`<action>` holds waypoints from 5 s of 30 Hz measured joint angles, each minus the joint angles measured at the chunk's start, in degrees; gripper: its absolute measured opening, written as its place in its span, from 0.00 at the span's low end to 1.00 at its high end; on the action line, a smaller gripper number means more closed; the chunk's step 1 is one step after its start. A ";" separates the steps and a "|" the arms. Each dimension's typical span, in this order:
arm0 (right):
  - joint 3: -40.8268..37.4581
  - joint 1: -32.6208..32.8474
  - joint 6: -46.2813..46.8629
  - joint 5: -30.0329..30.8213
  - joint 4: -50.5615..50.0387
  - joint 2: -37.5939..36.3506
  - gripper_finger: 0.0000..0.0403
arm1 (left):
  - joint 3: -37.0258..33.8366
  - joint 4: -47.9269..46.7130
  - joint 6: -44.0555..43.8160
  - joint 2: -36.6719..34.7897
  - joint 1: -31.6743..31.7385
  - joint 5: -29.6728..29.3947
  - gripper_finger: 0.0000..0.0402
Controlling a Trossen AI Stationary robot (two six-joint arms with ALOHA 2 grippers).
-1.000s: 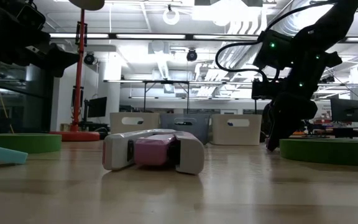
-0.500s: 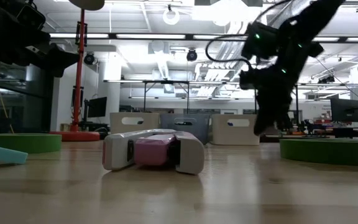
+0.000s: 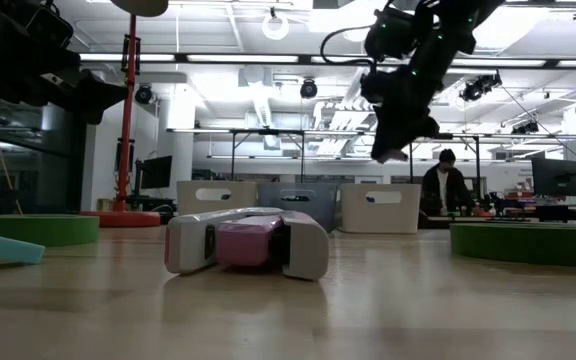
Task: Pick and place Stapler, Stapler remover, tape
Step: Put the purple staple remover into the right white bin, then put the black staple remover into the right white bin
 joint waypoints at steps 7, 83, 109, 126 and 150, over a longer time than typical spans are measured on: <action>2.50 -6.52 -6.84 -0.52 -0.95 0.62 0.22 | -0.01 0.00 0.00 0.01 0.00 -0.02 0.89; 3.43 -16.17 6.13 -9.65 8.47 16.92 0.55 | -0.02 0.00 0.00 0.02 0.00 -0.02 0.89; 9.73 -13.33 5.70 -10.50 1.45 11.16 0.55 | 0.00 0.00 0.00 0.02 0.00 -0.24 0.89; 9.73 -3.93 4.41 -4.80 -23.79 -2.34 0.55 | -0.01 0.00 0.00 0.01 0.00 -0.20 0.89; 9.68 29.99 28.57 -7.62 -49.26 -8.37 0.55 | -0.02 0.00 0.00 0.00 0.00 -0.02 0.89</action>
